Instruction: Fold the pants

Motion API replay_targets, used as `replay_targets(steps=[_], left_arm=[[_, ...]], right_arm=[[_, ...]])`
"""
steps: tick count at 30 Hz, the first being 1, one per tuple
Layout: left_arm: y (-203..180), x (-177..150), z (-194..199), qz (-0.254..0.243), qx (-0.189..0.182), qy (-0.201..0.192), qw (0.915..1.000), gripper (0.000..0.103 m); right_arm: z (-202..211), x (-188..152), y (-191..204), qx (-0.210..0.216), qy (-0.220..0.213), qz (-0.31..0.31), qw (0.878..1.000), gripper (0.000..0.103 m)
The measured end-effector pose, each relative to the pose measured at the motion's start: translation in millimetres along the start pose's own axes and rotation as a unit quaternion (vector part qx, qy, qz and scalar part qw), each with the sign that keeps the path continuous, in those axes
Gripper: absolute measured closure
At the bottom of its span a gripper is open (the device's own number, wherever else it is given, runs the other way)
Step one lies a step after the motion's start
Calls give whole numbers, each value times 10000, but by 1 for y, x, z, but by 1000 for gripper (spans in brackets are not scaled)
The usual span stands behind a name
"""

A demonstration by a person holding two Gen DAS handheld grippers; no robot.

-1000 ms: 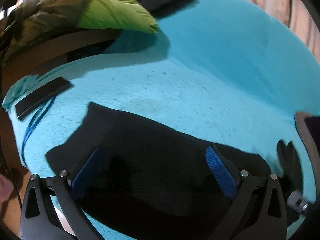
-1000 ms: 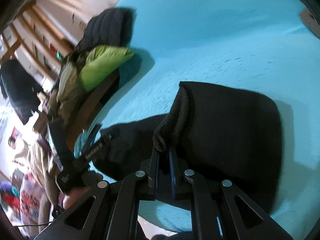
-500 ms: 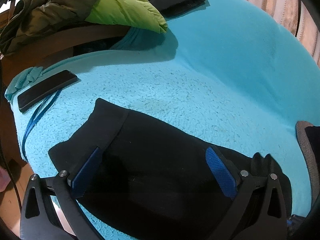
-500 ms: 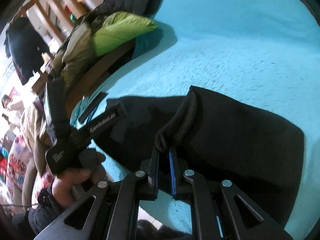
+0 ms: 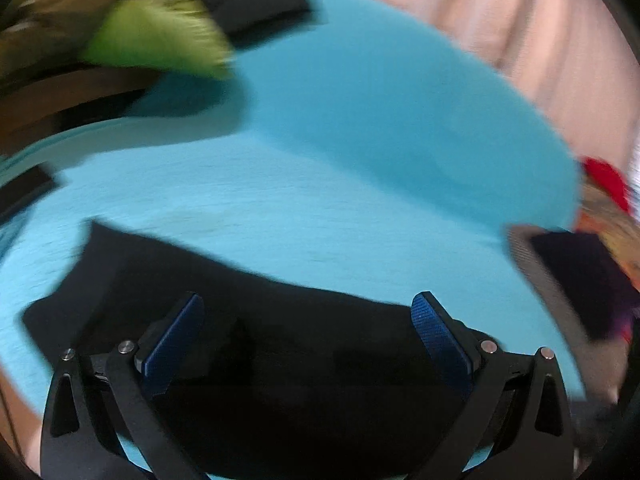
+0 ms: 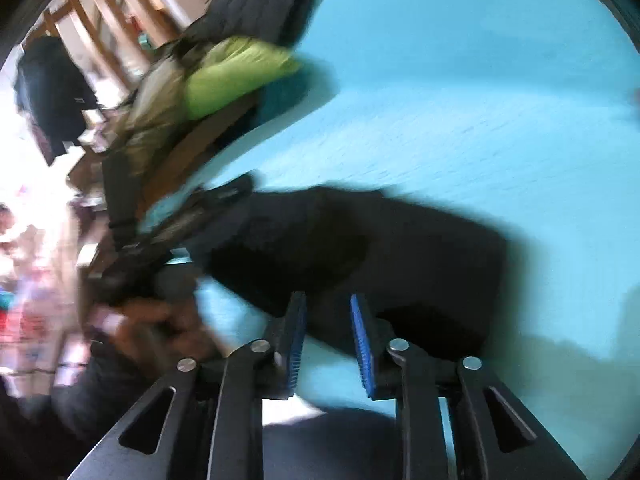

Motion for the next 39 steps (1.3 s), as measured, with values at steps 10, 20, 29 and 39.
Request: replay_targets(steps=[10,20,29,39], left_arm=[[-64,-26,-13,-1333,-1324,827,9787,103],[-52,-51,-23,-1394,-1002,1582,9724,103],[-43,-65,-6,-1140,-635,1470,9805,102],[-61,-14,-44,-777,-631,1319,9862,103]], right_arm=[[21,-17,-32,-749,-451,84,9961,101],[-18,-33,-42,-868,189,61,9960,102],[-17,-40,-67,-41,27,-102,9999,103],[0,17,-56,-750,-700,258,9944,98]])
Point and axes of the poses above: each gripper's, at about its wrist camera, not at the fingertips, and z roughly against the way its jaws point, y to its left, x to its top, the point moved 3 cm from there along -z, roughly the way its jaws point, and after that the axes turned 8 degrees about x, right-handed, at the moved point
